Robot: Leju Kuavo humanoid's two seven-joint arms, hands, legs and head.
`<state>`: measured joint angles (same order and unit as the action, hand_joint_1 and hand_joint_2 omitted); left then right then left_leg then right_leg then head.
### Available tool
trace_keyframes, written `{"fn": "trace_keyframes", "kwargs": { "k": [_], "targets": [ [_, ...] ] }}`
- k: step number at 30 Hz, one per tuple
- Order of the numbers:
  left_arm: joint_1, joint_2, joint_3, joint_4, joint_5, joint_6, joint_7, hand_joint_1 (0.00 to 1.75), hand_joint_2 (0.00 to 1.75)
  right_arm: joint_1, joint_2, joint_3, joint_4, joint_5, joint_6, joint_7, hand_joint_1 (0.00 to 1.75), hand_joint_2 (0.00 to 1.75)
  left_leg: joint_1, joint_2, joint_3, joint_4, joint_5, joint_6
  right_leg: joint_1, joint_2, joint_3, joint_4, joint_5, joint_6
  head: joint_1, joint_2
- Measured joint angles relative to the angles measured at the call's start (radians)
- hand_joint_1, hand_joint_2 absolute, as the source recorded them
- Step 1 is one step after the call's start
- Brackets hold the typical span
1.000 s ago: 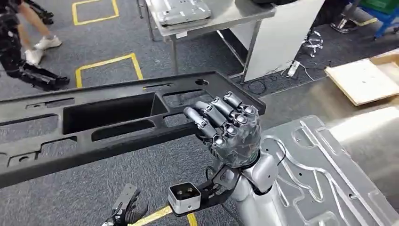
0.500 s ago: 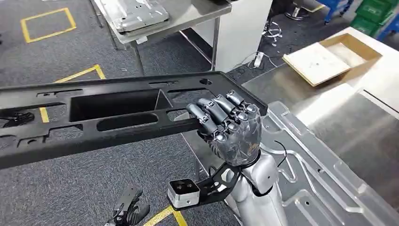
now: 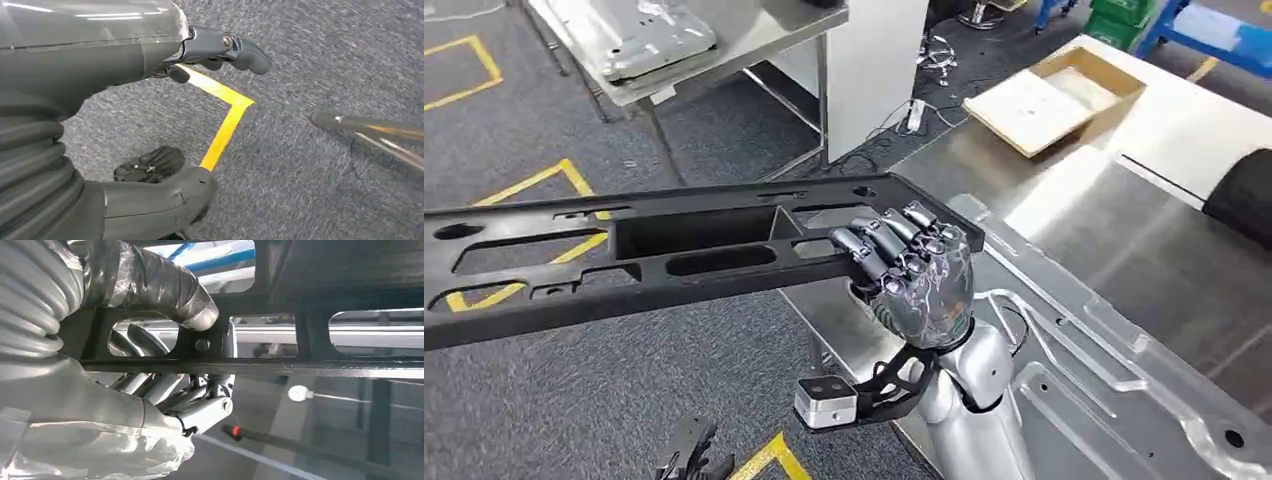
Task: Take the parts from the cabinet and place them on the table.
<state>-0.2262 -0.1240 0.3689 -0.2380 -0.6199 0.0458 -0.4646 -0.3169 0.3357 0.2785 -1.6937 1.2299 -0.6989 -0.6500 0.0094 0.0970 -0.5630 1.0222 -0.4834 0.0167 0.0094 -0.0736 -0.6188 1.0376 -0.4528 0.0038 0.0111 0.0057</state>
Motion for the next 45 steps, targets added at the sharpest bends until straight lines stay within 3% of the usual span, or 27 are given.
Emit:
{"fn": "trace_keyframes", "kwargs": {
  "k": [3,5,6,8,10,12,13,14,18,20,21,23,24,25,27,28,29,33,34,35,36,38,40,41,43,44,45],
  "targets": [
    [-0.003,0.000,0.000,0.000,0.000,0.000,0.000,0.00,1.75,0.000,0.001,-0.004,0.006,0.000,0.000,0.000,1.75,1.75,-0.004,0.033,0.009,-0.002,-0.009,-0.015,-0.007,0.038,0.002,-0.011,0.008,-0.014,0.000,0.000],
    [-0.003,0.002,0.000,0.000,0.000,0.000,0.000,0.00,1.75,-0.003,0.003,-0.004,0.010,0.002,0.000,0.000,1.75,1.75,0.004,-0.051,-0.016,0.068,-0.062,-0.022,-0.015,0.055,0.004,-0.017,0.012,-0.024,-0.001,0.000],
    [-0.001,0.002,0.001,0.000,0.001,0.000,0.000,0.00,1.75,-0.003,0.003,-0.004,0.013,0.002,0.000,0.001,1.75,1.75,0.005,-0.073,-0.050,0.141,-0.100,-0.025,-0.016,0.066,0.004,-0.017,0.013,-0.028,-0.001,0.000],
    [0.008,0.003,0.002,0.000,0.002,0.000,0.000,0.00,1.75,-0.004,0.003,-0.005,0.019,0.010,0.000,0.007,1.75,1.75,0.006,-0.087,-0.121,0.287,-0.151,-0.030,-0.016,0.094,0.003,-0.015,0.013,-0.029,-0.001,0.000],
    [0.012,0.003,0.003,0.000,0.002,0.000,0.000,0.00,1.75,-0.004,0.003,-0.005,0.025,0.019,0.000,0.013,1.75,1.75,0.008,-0.088,-0.127,0.281,-0.111,-0.031,-0.016,0.124,0.004,-0.010,0.013,-0.029,-0.001,0.000],
    [0.010,0.005,0.005,0.000,0.002,0.000,0.000,0.00,1.75,-0.004,0.003,-0.006,0.029,0.019,0.000,0.016,1.75,1.75,0.014,-0.100,-0.066,0.134,-0.018,-0.031,-0.019,0.151,0.004,-0.002,0.010,-0.024,-0.001,0.000],
    [0.010,0.006,0.006,0.000,0.002,0.000,-0.001,0.00,1.75,-0.005,0.003,-0.006,0.029,0.020,0.000,0.018,1.75,1.75,0.020,-0.134,-0.030,0.046,0.016,-0.032,-0.021,0.164,0.001,0.005,0.006,-0.018,-0.001,0.000],
    [0.011,0.006,0.006,0.000,0.002,0.000,-0.001,0.00,1.75,-0.007,0.003,-0.006,0.031,0.023,0.000,0.019,1.75,1.75,0.020,-0.175,-0.022,0.030,-0.003,-0.034,-0.015,0.175,-0.007,0.014,0.005,-0.011,-0.001,0.000],
    [0.009,0.006,0.007,0.000,0.002,-0.001,-0.002,0.00,1.75,-0.009,0.003,-0.009,0.034,0.029,0.000,0.021,1.75,1.75,0.019,-0.142,-0.022,0.023,0.007,-0.009,-0.021,0.214,-0.021,0.009,0.018,0.014,-0.001,0.000],
    [0.004,0.004,0.007,0.000,0.003,-0.001,-0.003,0.00,1.75,-0.014,0.002,-0.011,0.035,0.029,0.000,0.023,1.75,1.75,0.019,-0.119,-0.020,0.014,0.015,0.010,-0.015,0.124,-0.039,0.054,-0.018,0.020,0.002,0.000],
    [0.006,0.004,0.007,0.000,0.002,-0.001,-0.003,0.00,1.75,-0.016,0.002,-0.011,0.035,0.029,0.000,0.024,1.75,1.75,0.015,-0.107,-0.021,0.014,0.015,0.014,-0.016,0.098,-0.071,0.121,-0.058,0.024,0.001,0.000],
    [0.012,0.004,0.007,0.000,0.002,-0.001,-0.003,0.00,1.75,-0.015,0.002,-0.011,0.040,0.029,0.000,0.028,1.75,1.75,0.011,-0.079,-0.022,0.015,0.013,0.017,-0.018,0.081,-0.139,0.269,-0.123,0.028,0.002,0.000],
    [0.013,0.004,0.007,0.000,0.002,-0.001,-0.003,0.00,1.75,-0.015,0.002,-0.012,0.042,0.029,0.000,0.030,1.75,1.75,0.010,-0.065,-0.023,0.015,0.013,0.018,-0.019,0.079,-0.155,0.304,-0.127,0.029,0.001,0.000],
    [0.012,0.004,0.007,0.000,0.002,-0.002,-0.003,0.00,1.75,-0.014,0.002,-0.013,0.045,0.030,0.000,0.031,1.75,1.75,0.009,-0.052,-0.022,0.015,0.012,0.018,-0.019,0.078,-0.147,0.291,-0.108,0.028,0.002,0.000],
    [0.009,0.003,0.007,0.000,0.003,-0.002,-0.003,0.00,1.75,-0.016,0.002,-0.013,0.046,0.032,0.000,0.034,1.75,1.75,0.006,-0.029,-0.019,0.015,0.010,0.018,-0.016,0.067,-0.072,0.154,-0.031,0.017,0.002,0.000],
    [0.008,0.003,0.007,0.000,0.003,-0.002,-0.004,0.00,1.75,-0.017,0.002,-0.013,0.046,0.034,0.000,0.035,1.75,1.75,0.005,-0.021,-0.016,0.015,0.008,0.017,-0.009,0.036,-0.022,0.065,0.004,0.005,0.002,0.000],
    [0.009,0.001,0.007,0.000,0.003,-0.002,-0.005,0.00,1.75,-0.021,0.002,-0.013,0.046,0.034,0.000,0.037,1.75,1.75,0.002,-0.012,-0.014,0.014,0.006,0.014,0.004,-0.019,0.005,0.009,-0.006,-0.008,0.001,0.000],
    [0.008,-0.003,0.007,0.000,0.004,-0.007,-0.006,0.00,1.75,-0.026,0.003,-0.013,0.048,0.044,0.000,0.051,1.75,1.75,-0.005,0.032,-0.005,0.007,0.003,-0.003,0.010,0.024,-0.002,-0.002,0.002,-0.019,0.002,0.000],
    [0.007,-0.003,0.007,0.000,0.004,-0.009,-0.006,0.00,1.75,-0.026,0.003,-0.013,0.048,0.047,0.000,0.054,1.75,1.75,-0.005,0.028,-0.009,0.010,-0.007,-0.011,-0.006,0.036,0.008,-0.018,0.012,-0.028,0.000,0.000],
    [0.006,-0.003,0.007,0.000,0.003,-0.009,-0.007,0.00,1.75,-0.029,0.002,-0.014,0.049,0.049,0.000,0.056,1.75,1.75,0.001,-0.028,-0.010,0.031,-0.024,-0.017,-0.006,0.047,0.011,-0.025,0.016,-0.029,0.001,0.000],
    [0.007,-0.003,0.007,0.000,0.003,-0.010,-0.007,0.00,1.75,-0.033,0.003,-0.013,0.052,0.052,0.000,0.060,1.75,1.75,0.003,-0.064,-0.036,0.088,-0.060,-0.019,-0.009,0.056,0.009,-0.025,0.019,-0.036,0.000,0.000],
    [0.018,-0.003,0.007,0.000,-0.001,-0.011,-0.002,0.00,1.75,-0.033,0.002,-0.014,0.057,0.060,0.000,0.076,1.75,1.75,0.004,-0.087,-0.108,0.243,-0.129,-0.025,-0.010,0.084,0.008,-0.024,0.019,-0.037,0.000,0.000],
    [0.032,-0.002,0.007,0.000,-0.008,-0.011,0.008,0.00,1.75,-0.031,-0.003,-0.014,0.063,0.076,0.000,0.090,1.75,1.75,0.006,-0.087,-0.136,0.295,-0.121,-0.030,-0.011,0.115,0.006,-0.018,0.018,-0.036,0.000,0.000],
    [0.037,-0.002,0.007,0.000,-0.009,-0.010,0.011,0.00,1.75,-0.031,-0.006,-0.014,0.063,0.082,0.000,0.096,1.75,1.75,0.009,-0.088,-0.121,0.257,-0.087,-0.032,-0.013,0.129,0.005,-0.013,0.016,-0.033,0.000,0.000],
    [0.046,0.001,0.007,0.000,-0.010,-0.008,0.015,0.00,1.75,-0.030,-0.011,-0.014,0.063,0.088,0.000,0.107,1.75,1.75,0.017,-0.106,-0.051,0.099,0.006,-0.035,-0.018,0.157,0.004,0.001,0.009,-0.023,0.000,0.000],
    [0.051,0.002,0.007,0.001,-0.011,-0.008,0.016,0.00,1.75,-0.030,-0.013,-0.014,0.063,0.091,0.000,0.112,1.75,1.75,0.024,-0.155,-0.028,0.050,0.003,-0.037,-0.020,0.168,-0.001,0.009,0.004,-0.017,0.000,0.000],
    [0.055,0.002,0.007,0.002,-0.011,-0.008,0.017,0.00,1.75,-0.031,-0.018,-0.015,0.062,0.098,0.000,0.122,1.75,1.75,0.022,-0.168,-0.020,0.027,-0.004,-0.034,-0.015,0.180,-0.013,0.024,0.002,-0.011,0.001,0.000]
  ]
}}
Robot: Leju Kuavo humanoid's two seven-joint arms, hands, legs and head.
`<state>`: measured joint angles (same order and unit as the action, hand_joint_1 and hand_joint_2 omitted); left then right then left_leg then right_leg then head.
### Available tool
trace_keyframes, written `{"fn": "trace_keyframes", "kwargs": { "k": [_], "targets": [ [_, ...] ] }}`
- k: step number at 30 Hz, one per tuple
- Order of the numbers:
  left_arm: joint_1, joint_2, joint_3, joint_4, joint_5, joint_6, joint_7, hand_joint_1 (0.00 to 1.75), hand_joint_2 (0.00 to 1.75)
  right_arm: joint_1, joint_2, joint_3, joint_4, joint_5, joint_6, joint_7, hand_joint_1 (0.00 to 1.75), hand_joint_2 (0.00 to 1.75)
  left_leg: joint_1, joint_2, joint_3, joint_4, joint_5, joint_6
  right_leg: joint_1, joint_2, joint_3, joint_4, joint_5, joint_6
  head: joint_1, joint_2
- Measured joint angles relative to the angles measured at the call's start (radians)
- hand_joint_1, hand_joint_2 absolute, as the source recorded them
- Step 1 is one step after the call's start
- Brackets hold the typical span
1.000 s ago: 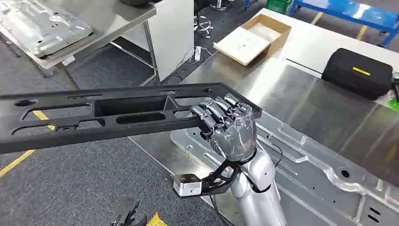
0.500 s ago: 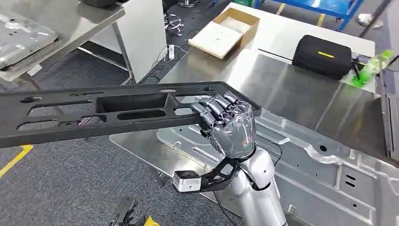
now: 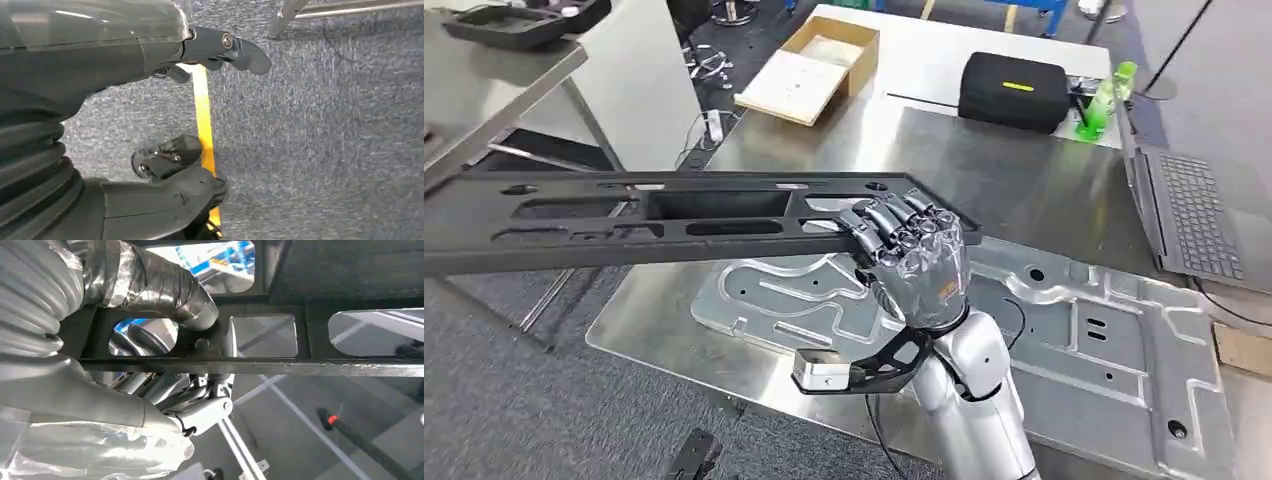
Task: Take the parts from the cabinet and place them on the table.
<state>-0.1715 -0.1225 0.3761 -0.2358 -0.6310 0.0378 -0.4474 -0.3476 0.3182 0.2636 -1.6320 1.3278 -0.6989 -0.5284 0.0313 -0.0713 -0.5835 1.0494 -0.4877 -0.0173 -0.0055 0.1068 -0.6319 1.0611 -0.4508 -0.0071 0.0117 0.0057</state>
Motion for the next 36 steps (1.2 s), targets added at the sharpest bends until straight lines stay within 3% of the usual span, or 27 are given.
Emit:
{"fn": "trace_keyframes", "kwargs": {
  "k": [3,4,5,6,7,9,10,11,13,14,15,16,18,20,21,23,25,26,27,28,29,31,34,35,36],
  "targets": [
    [0.018,0.002,0.000,0.000,0.000,0.000,0.001,0.00,1.75,0.006,-0.013,-0.004,-0.002,0.038,0.000,0.042,1.75,1.75,-0.007,0.017,-0.005,0.009,0.003,0.019,-0.006,0.017,-0.008,-0.009,0.009,0.015,0.000,0.000],
    [0.020,0.002,0.000,0.001,0.000,-0.001,0.000,0.00,1.75,0.003,-0.039,-0.012,0.001,0.080,0.000,0.093,1.75,1.75,0.000,0.024,-0.006,0.000,0.010,0.030,-0.006,0.019,-0.009,-0.007,0.006,0.020,-0.001,0.000],
    [0.019,0.003,0.000,0.000,0.000,-0.005,-0.007,0.00,1.75,-0.002,-0.076,-0.029,0.011,0.136,0.000,0.190,1.75,1.75,0.000,0.027,-0.004,-0.004,0.015,0.039,-0.005,-0.021,-0.011,0.009,-0.005,0.024,0.000,0.000],
    [0.018,0.002,0.000,0.000,0.000,-0.008,-0.013,0.00,1.75,-0.014,-0.105,-0.044,0.029,0.178,0.000,0.303,1.75,1.75,-0.001,0.027,-0.004,-0.005,0.018,0.046,-0.003,-0.060,-0.029,0.050,-0.033,0.030,0.001,0.000],
    [0.020,0.001,0.000,0.001,0.000,-0.012,-0.019,0.00,1.75,-0.038,-0.152,-0.049,0.066,0.198,0.000,0.429,1.75,1.75,-0.004,0.028,-0.007,-0.005,0.018,0.050,-0.006,-0.079,-0.063,0.120,-0.070,0.034,0.001,0.000],
    [0.033,0.001,0.001,0.001,0.000,-0.016,-0.023,0.00,1.75,-0.079,-0.220,-0.048,0.120,0.200,0.000,0.565,1.75,1.75,-0.008,0.038,-0.011,-0.004,0.019,0.053,-0.008,-0.098,-0.132,0.255,-0.123,0.039,0.001,0.000],
    [0.040,0.001,0.002,0.001,-0.001,-0.017,-0.024,0.00,1.75,-0.088,-0.244,-0.059,0.146,0.200,0.000,0.579,1.75,1.75,-0.010,0.044,-0.011,-0.004,0.019,0.053,-0.007,-0.098,-0.143,0.276,-0.121,0.039,0.001,0.000],
    [0.044,0.001,0.002,0.001,-0.001,-0.017,-0.025,0.00,1.75,-0.094,-0.257,-0.077,0.164,0.200,0.000,0.562,1.75,1.75,-0.011,0.050,-0.010,-0.004,0.018,0.053,-0.007,-0.098,-0.134,0.255,-0.099,0.037,0.001,0.000],
    [0.039,-0.002,0.002,0.002,-0.006,-0.019,-0.027,0.00,1.75,-0.113,-0.282,-0.106,0.201,0.202,0.000,0.520,1.75,1.75,-0.014,0.062,-0.007,-0.004,0.015,0.053,-0.004,-0.100,-0.055,0.097,-0.005,0.025,0.001,0.000],
    [0.034,-0.004,0.002,0.002,-0.006,-0.019,-0.028,0.00,1.75,-0.120,-0.289,-0.110,0.212,0.203,0.000,0.518,1.75,1.75,-0.014,0.064,-0.006,-0.004,0.014,0.052,0.000,-0.104,-0.012,0.011,0.027,0.018,0.000,0.000],
    [0.033,-0.010,0.002,0.002,-0.006,-0.020,-0.030,0.00,1.75,-0.124,-0.303,-0.121,0.235,0.203,0.000,0.519,1.75,1.75,-0.016,0.065,-0.008,-0.010,0.015,0.049,0.005,-0.106,0.004,-0.005,0.004,0.016,0.000,0.000],
    [0.030,-0.010,0.002,0.002,-0.005,-0.020,-0.032,0.00,1.75,-0.130,-0.312,-0.130,0.255,0.205,0.001,0.528,1.75,1.75,-0.018,0.065,-0.011,-0.008,0.017,0.044,0.011,-0.105,0.005,-0.028,0.010,0.014,0.001,0.000],
    [0.033,-0.011,0.002,0.002,-0.005,-0.021,-0.035,0.00,1.75,-0.150,-0.334,-0.143,0.290,0.206,0.001,0.559,1.75,1.75,-0.017,0.066,-0.009,-0.015,0.019,0.037,0.012,-0.105,0.001,-0.022,0.006,0.010,0.000,0.000],
    [0.036,-0.012,0.002,0.002,-0.006,-0.021,-0.037,0.00,1.75,-0.157,-0.356,-0.150,0.325,0.206,0.001,0.588,1.75,1.75,-0.020,0.066,-0.008,-0.013,0.008,0.024,-0.002,-0.108,0.017,-0.045,0.014,0.001,0.000,0.000],
    [0.035,-0.013,0.002,0.002,-0.005,-0.021,-0.039,0.00,1.75,-0.162,-0.367,-0.153,0.345,0.206,0.001,0.597,1.75,1.75,-0.019,0.066,-0.016,0.017,-0.013,0.021,-0.001,-0.108,0.022,-0.050,0.015,-0.003,0.000,0.000],
    [0.033,-0.013,0.002,0.002,-0.006,-0.021,-0.044,0.00,1.75,-0.172,-0.377,-0.160,0.389,0.206,0.001,0.604,1.75,1.75,-0.019,0.066,-0.084,0.161,-0.083,0.021,0.001,-0.108,0.022,-0.047,0.012,-0.012,0.000,0.000],
    [0.034,-0.012,0.002,0.002,-0.008,-0.021,-0.047,0.00,1.75,-0.182,-0.393,-0.169,0.430,0.206,0.001,0.607,1.75,1.75,-0.019,0.066,-0.149,0.285,-0.118,0.018,0.002,-0.106,0.022,-0.042,0.009,-0.015,0.000,0.000],
    [0.035,-0.012,0.002,0.002,-0.009,-0.020,-0.048,0.00,1.75,-0.182,-0.397,-0.171,0.451,0.206,0.001,0.608,1.75,1.75,-0.019,0.066,-0.154,0.284,-0.098,0.018,0.002,-0.105,0.023,-0.039,0.006,-0.014,0.000,0.000],
    [0.035,-0.013,0.002,0.002,-0.011,-0.018,-0.050,0.00,1.75,-0.182,-0.406,-0.172,0.464,0.206,0.001,0.608,1.75,1.75,-0.018,0.066,-0.136,0.235,-0.057,0.018,0.002,-0.103,0.023,-0.034,0.002,-0.012,0.000,0.000],
    [0.034,-0.012,0.002,0.002,-0.014,-0.017,-0.052,0.00,1.75,-0.183,-0.413,-0.173,0.475,0.206,0.000,0.608,1.75,1.75,-0.018,0.066,-0.100,0.153,-0.007,0.019,0.001,-0.101,0.023,-0.029,-0.002,-0.009,0.000,0.000],
    [0.034,-0.012,0.002,0.002,-0.018,-0.014,-0.054,0.00,1.75,-0.185,-0.418,-0.174,0.482,0.205,0.000,0.608,0.00,1.75,-0.017,0.066,-0.059,0.060,0.041,0.022,0.000,-0.101,0.023,-0.020,-0.008,-0.005,0.000,0.000],
    [0.033,-0.013,0.002,0.002,-0.023,-0.002,-0.060,0.00,1.75,-0.191,-0.426,-0.176,0.491,0.205,0.000,0.607,0.00,1.75,-0.020,0.064,-0.037,0.005,0.028,0.029,0.009,-0.098,0.010,-0.002,-0.014,0.004,0.000,0.000],
    [0.035,-0.012,0.000,0.002,-0.036,0.018,-0.069,0.00,1.75,-0.193,-0.432,-0.177,0.499,0.205,0.000,0.604,0.00,1.75,-0.026,0.064,-0.040,0.009,0.031,0.041,0.002,-0.095,0.009,-0.012,-0.007,0.018,0.000,0.000],
    [0.033,-0.014,0.000,0.002,-0.035,0.018,-0.074,0.00,0.00,-0.192,-0.435,-0.177,0.502,0.205,-0.001,0.600,0.00,1.75,-0.016,0.066,-0.034,-0.005,0.039,0.052,0.001,-0.094,0.006,-0.006,-0.016,0.024,0.001,0.000],
    [0.031,-0.016,0.000,0.002,-0.031,0.016,-0.075,0.00,0.00,-0.193,-0.437,-0.177,0.503,0.205,-0.001,0.599,0.00,1.75,-0.017,0.066,-0.031,-0.009,0.041,0.056,-0.001,-0.096,0.001,0.013,-0.029,0.030,0.001,0.000]
  ]
}}
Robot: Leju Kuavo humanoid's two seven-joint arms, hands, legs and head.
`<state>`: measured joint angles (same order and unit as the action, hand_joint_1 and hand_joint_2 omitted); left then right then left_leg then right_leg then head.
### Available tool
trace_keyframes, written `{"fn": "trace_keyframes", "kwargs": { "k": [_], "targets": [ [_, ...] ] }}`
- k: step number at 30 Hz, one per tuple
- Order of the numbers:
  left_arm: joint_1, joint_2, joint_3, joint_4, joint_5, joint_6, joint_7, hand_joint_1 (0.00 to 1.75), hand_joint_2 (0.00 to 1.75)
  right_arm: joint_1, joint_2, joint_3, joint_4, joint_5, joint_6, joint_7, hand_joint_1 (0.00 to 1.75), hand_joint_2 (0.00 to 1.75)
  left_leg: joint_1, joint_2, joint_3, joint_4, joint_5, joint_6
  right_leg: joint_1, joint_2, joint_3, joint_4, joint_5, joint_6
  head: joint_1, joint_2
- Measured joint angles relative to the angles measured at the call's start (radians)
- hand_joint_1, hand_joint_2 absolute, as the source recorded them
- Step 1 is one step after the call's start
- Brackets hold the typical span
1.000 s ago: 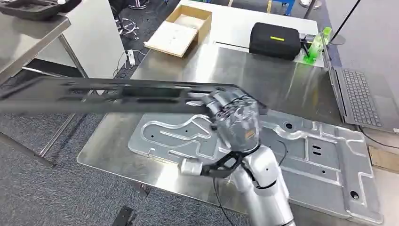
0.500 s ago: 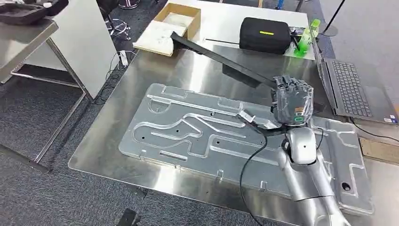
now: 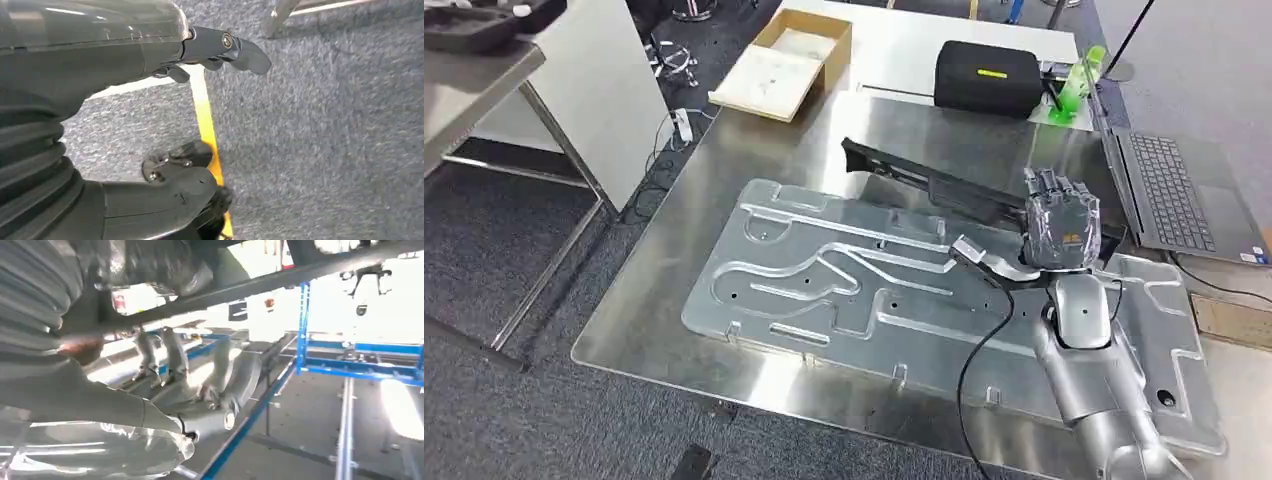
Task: Take the parts from the cabinet and place them on the table.
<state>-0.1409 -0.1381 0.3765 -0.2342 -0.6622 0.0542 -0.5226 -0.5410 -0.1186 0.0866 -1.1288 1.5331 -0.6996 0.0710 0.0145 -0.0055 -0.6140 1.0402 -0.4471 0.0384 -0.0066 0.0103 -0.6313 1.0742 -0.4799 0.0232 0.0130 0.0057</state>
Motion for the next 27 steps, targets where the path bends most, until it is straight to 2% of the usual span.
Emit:
{"fn": "trace_keyframes", "kwargs": {
  "k": [1,3,4,5,6,7,8,9,10,13,14,15,20,21,22,23,24,25,26,27],
  "targets": [
    [-0.004,0.000,0.000,0.000,0.003,-0.002,0.000,0.00,0.00,-0.003,-0.004,0.000,0.002,0.000,0.000,-0.001,0.00,1.75,0.000,0.000,0.001,-0.002,0.001,0.006,-0.001,-0.002,-0.024,0.054,-0.033,0.005,0.000,0.000],
    [-0.005,-0.002,0.000,0.000,0.009,-0.002,0.001,0.00,0.00,-0.005,-0.006,0.000,0.004,-0.001,0.000,-0.001,0.00,1.75,0.000,0.001,0.001,-0.001,0.000,0.007,-0.006,-0.003,-0.098,0.204,-0.100,0.014,-0.001,0.000],
    [-0.004,-0.002,0.000,0.000,0.011,-0.002,0.003,0.00,0.00,-0.002,-0.006,0.000,0.007,-0.001,0.000,-0.002,0.00,1.75,0.000,0.002,0.001,-0.001,0.000,0.007,-0.008,-0.004,-0.127,0.258,-0.113,0.016,0.000,0.000],
    [-0.004,-0.003,0.000,0.000,0.011,-0.002,0.004,0.00,0.00,0.000,-0.006,0.000,0.010,-0.002,0.000,-0.002,0.00,1.75,0.001,0.002,0.001,-0.001,0.000,0.006,-0.010,-0.005,-0.137,0.269,-0.102,0.018,0.000,0.000],
    [-0.005,-0.003,0.000,0.000,0.011,-0.002,0.005,0.00,0.00,-0.001,-0.008,0.000,0.012,-0.002,0.000,-0.003,0.00,1.75,0.001,0.002,0.003,-0.001,-0.001,0.005,-0.013,-0.005,-0.122,0.231,-0.069,0.019,0.000,0.000],
    [-0.005,-0.005,0.000,0.000,0.011,-0.002,0.005,0.00,0.00,-0.002,-0.009,0.000,0.013,-0.002,0.000,-0.004,0.00,1.75,0.002,0.002,0.005,0.000,-0.002,0.004,-0.015,-0.006,-0.085,0.160,-0.025,0.018,0.000,0.000],
    [-0.005,-0.006,0.000,0.000,0.011,-0.002,0.005,0.00,0.00,-0.002,-0.012,0.000,0.013,-0.002,0.000,-0.004,0.00,1.75,0.002,0.002,0.008,0.000,-0.004,0.001,-0.016,-0.008,-0.035,0.062,0.022,0.016,0.000,0.000],
    [-0.006,-0.006,0.000,0.000,0.011,-0.002,0.005,0.00,0.00,-0.004,-0.013,0.000,0.013,-0.002,0.000,-0.004,0.00,1.75,0.002,0.002,0.010,0.000,-0.005,-0.002,-0.016,-0.012,0.001,-0.017,0.040,0.014,0.000,0.000],
    [-0.008,-0.007,0.000,0.000,0.012,-0.002,0.005,0.00,0.00,-0.007,-0.013,0.000,0.014,-0.002,0.000,-0.005,0.00,1.75,-0.004,0.000,0.007,0.003,-0.006,-0.009,-0.005,-0.012,0.010,-0.035,0.030,0.009,0.000,0.000],
    [-0.007,-0.008,0.001,0.000,0.013,-0.002,0.006,0.00,0.00,-0.006,-0.014,0.000,0.016,-0.002,0.000,-0.005,0.00,1.75,-0.001,0.001,0.011,-0.010,-0.001,-0.026,-0.002,-0.007,0.006,-0.032,0.031,-0.007,0.000,0.000],
    [-0.008,-0.008,0.000,0.000,0.013,-0.002,0.006,0.00,0.00,-0.006,-0.014,0.000,0.015,-0.003,0.000,-0.006,0.00,1.75,-0.005,0.002,0.014,-0.011,-0.002,-0.034,-0.008,-0.007,0.010,-0.043,0.038,-0.016,-0.001,0.000],
    [-0.009,-0.008,0.000,0.000,0.013,-0.002,0.006,0.00,0.00,-0.007,-0.014,0.000,0.015,-0.003,0.000,-0.007,0.00,1.75,-0.002,0.002,0.008,0.006,-0.019,-0.038,-0.011,-0.008,0.017,-0.052,0.042,-0.023,0.000,0.000],
    [-0.009,-0.008,0.000,0.000,0.013,-0.002,0.006,0.00,0.00,-0.007,-0.014,0.000,0.015,-0.003,0.000,-0.007,0.00,1.75,-0.002,0.002,0.005,0.011,-0.023,-0.038,-0.011,-0.008,0.017,-0.053,0.043,-0.024,0.000,0.000],
    [-0.010,-0.008,0.000,0.000,0.013,-0.003,0.006,0.00,0.00,-0.007,-0.014,0.000,0.016,-0.005,0.000,-0.009,0.00,1.75,-0.002,0.002,-0.007,0.041,-0.045,-0.038,-0.011,-0.009,0.018,-0.053,0.042,-0.031,-0.002,0.000],
    [-0.010,-0.008,0.001,0.000,0.013,-0.005,0.006,0.00,0.00,-0.008,-0.014,0.000,0.016,-0.008,0.000,-0.013,0.00,1.75,-0.002,0.002,-0.038,0.108,-0.083,-0.038,-0.008,-0.010,0.017,-0.053,0.043,-0.035,-0.002,0.000],
    [-0.009,-0.008,0.001,0.000,0.013,-0.008,0.008,0.00,0.00,0.004,-0.012,-0.015,0.014,-0.083,0.000,-0.101,0.00,1.75,-0.002,0.002,-0.116,0.276,-0.125,-0.036,0.003,-0.009,0.017,-0.048,0.039,-0.041,-0.002,0.000],
    [-0.010,-0.008,0.001,0.000,0.012,-0.009,0.008,0.00,0.00,0.009,0.000,-0.034,0.004,-0.144,0.000,-0.187,0.00,1.75,-0.003,0.002,-0.082,0.205,-0.077,-0.032,0.005,-0.008,0.017,-0.045,0.038,-0.042,-0.002,0.000],
    [-0.011,-0.008,0.001,0.000,0.012,-0.010,0.008,0.00,0.00,0.012,0.009,-0.048,-0.005,-0.177,0.000,-0.242,0.00,1.75,-0.004,0.002,-0.042,0.124,-0.035,-0.027,0.006,-0.006,0.018,-0.042,0.037,-0.042,-0.002,0.000],
    [-0.013,-0.008,0.001,0.000,0.011,-0.010,0.008,0.00,0.00,0.012,0.028,-0.074,-0.019,-0.246,0.001,-0.329,0.00,1.75,-0.006,0.001,0.002,0.035,0.000,-0.018,0.007,-0.004,0.017,-0.039,0.034,-0.040,-0.002,0.000],
    [-0.016,-0.008,0.001,0.000,0.011,-0.011,0.009,0.00,0.00,0.011,0.038,-0.084,-0.019,-0.297,0.009,-0.362,0.00,1.75,-0.012,0.001,0.014,0.010,-0.017,-0.017,0.014,-0.004,0.014,-0.036,0.033,-0.037,-0.002,0.000]
  ]
}}
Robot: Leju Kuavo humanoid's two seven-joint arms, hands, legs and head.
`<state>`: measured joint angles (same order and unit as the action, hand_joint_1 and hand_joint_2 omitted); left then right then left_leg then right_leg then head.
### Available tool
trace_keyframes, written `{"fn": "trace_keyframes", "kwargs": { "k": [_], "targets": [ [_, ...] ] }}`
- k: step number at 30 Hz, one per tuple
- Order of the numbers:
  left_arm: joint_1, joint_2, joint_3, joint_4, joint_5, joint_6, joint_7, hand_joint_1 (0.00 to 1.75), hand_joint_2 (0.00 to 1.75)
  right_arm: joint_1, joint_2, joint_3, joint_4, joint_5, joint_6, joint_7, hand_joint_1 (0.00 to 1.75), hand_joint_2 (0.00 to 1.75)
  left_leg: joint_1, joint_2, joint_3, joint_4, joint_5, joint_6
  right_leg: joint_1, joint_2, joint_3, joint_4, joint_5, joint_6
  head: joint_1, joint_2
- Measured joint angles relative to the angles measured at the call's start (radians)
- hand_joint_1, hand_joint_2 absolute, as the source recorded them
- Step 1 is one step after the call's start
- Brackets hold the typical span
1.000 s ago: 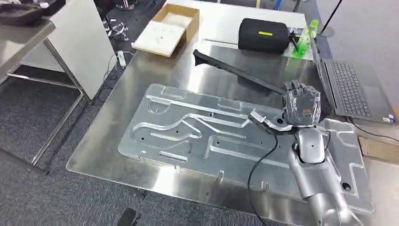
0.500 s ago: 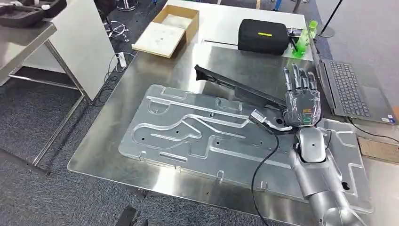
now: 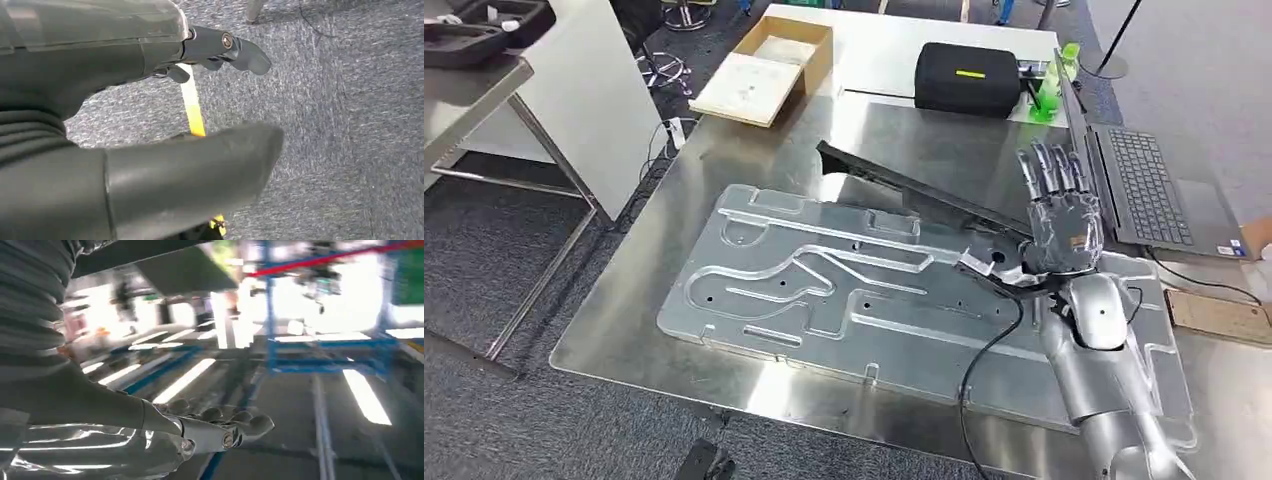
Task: Take the parts from the cabinet and place them on the table.
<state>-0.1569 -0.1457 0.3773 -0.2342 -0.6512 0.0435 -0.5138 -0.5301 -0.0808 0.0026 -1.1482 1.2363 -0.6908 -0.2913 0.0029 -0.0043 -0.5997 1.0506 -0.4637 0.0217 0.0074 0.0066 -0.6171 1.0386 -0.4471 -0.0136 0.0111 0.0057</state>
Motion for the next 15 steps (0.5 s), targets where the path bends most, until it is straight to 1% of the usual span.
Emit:
{"fn": "trace_keyframes", "kwargs": {
  "k": [1,2,3,4,5,6,7,8,9,10,11,12,13,14,15],
  "targets": [
    [-0.003,0.000,0.000,0.000,0.003,0.000,-0.001,0.00,0.00,-0.001,0.016,-0.004,0.000,-0.198,0.067,-0.036,0.00,1.75,0.001,0.001,0.003,-0.011,0.001,0.000,-0.003,0.002,-0.004,0.002,0.001,0.005,0.000,0.000],
    [-0.003,0.000,0.000,0.000,0.003,0.000,-0.003,0.00,0.00,0.000,0.025,0.005,-0.002,-0.368,0.159,-0.029,0.00,1.75,-0.001,0.000,0.002,-0.014,0.003,0.002,-0.005,0.002,-0.004,0.000,0.004,0.010,0.000,0.000],
    [-0.003,0.000,0.001,0.000,0.006,0.000,-0.006,0.00,0.00,-0.001,0.032,0.019,-0.007,-0.562,0.292,-0.005,0.00,1.75,-0.001,0.000,0.003,-0.014,0.004,0.005,-0.007,0.002,-0.003,-0.004,0.007,0.015,0.000,0.000],
    [-0.003,0.000,0.001,0.000,0.007,-0.001,-0.010,0.00,0.00,-0.003,0.034,0.036,-0.012,-0.747,0.427,0.014,0.00,1.75,0.002,0.001,0.004,-0.021,0.010,0.011,-0.003,0.003,-0.002,-0.005,0.008,0.019,0.000,0.000],
    [-0.003,-0.001,0.001,0.000,0.009,-0.003,-0.013,0.00,0.00,-0.008,0.034,0.052,-0.020,-0.905,0.530,0.029,0.00,1.75,0.010,0.005,0.010,-0.032,0.018,0.016,-0.008,0.004,-0.007,0.001,0.000,0.022,0.000,0.000],
    [-0.004,0.000,0.002,0.000,0.010,-0.003,-0.016,0.00,0.00,-0.020,0.034,0.065,-0.022,-1.012,0.589,0.034,0.00,1.75,0.009,0.007,0.011,-0.036,0.020,0.020,-0.007,0.001,-0.019,0.029,-0.024,0.027,0.002,0.000],
    [-0.007,0.000,0.003,0.000,0.012,-0.005,-0.016,0.00,0.00,-0.031,0.037,0.082,-0.021,-1.073,0.619,0.037,0.00,1.75,0.009,0.009,0.010,-0.036,0.023,0.023,-0.012,-0.001,-0.051,0.103,-0.068,0.034,0.000,0.000],
    [-0.008,-0.001,0.003,0.000,0.012,-0.006,-0.016,0.00,0.00,-0.034,0.037,0.090,-0.021,-1.074,0.635,0.036,0.00,1.75,0.009,0.010,0.009,-0.036,0.023,0.024,-0.016,-0.001,-0.084,0.182,-0.103,0.039,0.001,0.000],
    [-0.006,-0.001,0.005,0.000,0.012,-0.006,-0.016,0.00,0.00,-0.034,0.034,0.093,-0.019,-1.077,0.664,0.032,0.00,0.00,0.010,0.009,0.009,-0.036,0.023,0.024,-0.020,-0.001,-0.117,0.253,-0.129,0.043,0.002,0.000],
    [-0.003,0.000,0.005,0.000,0.012,-0.006,-0.016,0.00,0.00,-0.034,0.031,0.100,-0.016,-1.110,0.713,0.030,0.00,0.00,0.011,0.006,0.009,-0.035,0.023,0.024,-0.024,-0.002,-0.140,0.298,-0.132,0.048,0.001,0.000],
    [-0.001,0.000,0.006,0.000,0.012,-0.006,-0.016,0.00,0.00,-0.036,0.027,0.111,-0.014,-1.150,0.758,0.030,0.00,0.00,0.011,0.006,0.010,-0.033,0.022,0.023,-0.028,-0.002,-0.136,0.284,-0.111,0.050,0.002,0.000],
    [-0.001,0.000,0.006,0.000,0.012,-0.006,-0.016,0.00,0.00,-0.040,0.024,0.123,-0.013,-1.182,0.789,0.030,0.00,0.00,0.012,0.005,0.010,-0.032,0.021,0.021,-0.031,-0.002,-0.114,0.234,-0.077,0.052,0.001,0.000],
    [-0.002,0.000,0.006,0.000,0.012,-0.006,-0.016,0.00,0.00,-0.048,0.019,0.142,-0.013,-1.215,0.804,0.030,0.00,0.00,0.013,0.005,0.011,-0.030,0.018,0.017,-0.033,-0.004,-0.070,0.143,-0.026,0.053,0.001,0.000],
    [-0.004,0.000,0.006,0.000,0.012,-0.006,-0.016,0.00,0.00,-0.057,0.016,0.158,-0.013,-1.233,0.809,0.033,0.00,0.00,0.014,0.005,0.012,-0.028,0.015,0.013,-0.035,-0.007,-0.026,0.054,0.015,0.053,0.001,0.000],
    [-0.005,0.000,0.007,0.000,0.012,-0.005,-0.017,0.00,0.00,-0.066,0.013,0.172,-0.013,-1.242,0.809,0.033,0.00,0.00,0.012,0.005,0.010,-0.026,0.013,0.007,-0.033,-0.008,-0.004,0.011,0.004,0.052,0.001,0.000]
  ]
}}
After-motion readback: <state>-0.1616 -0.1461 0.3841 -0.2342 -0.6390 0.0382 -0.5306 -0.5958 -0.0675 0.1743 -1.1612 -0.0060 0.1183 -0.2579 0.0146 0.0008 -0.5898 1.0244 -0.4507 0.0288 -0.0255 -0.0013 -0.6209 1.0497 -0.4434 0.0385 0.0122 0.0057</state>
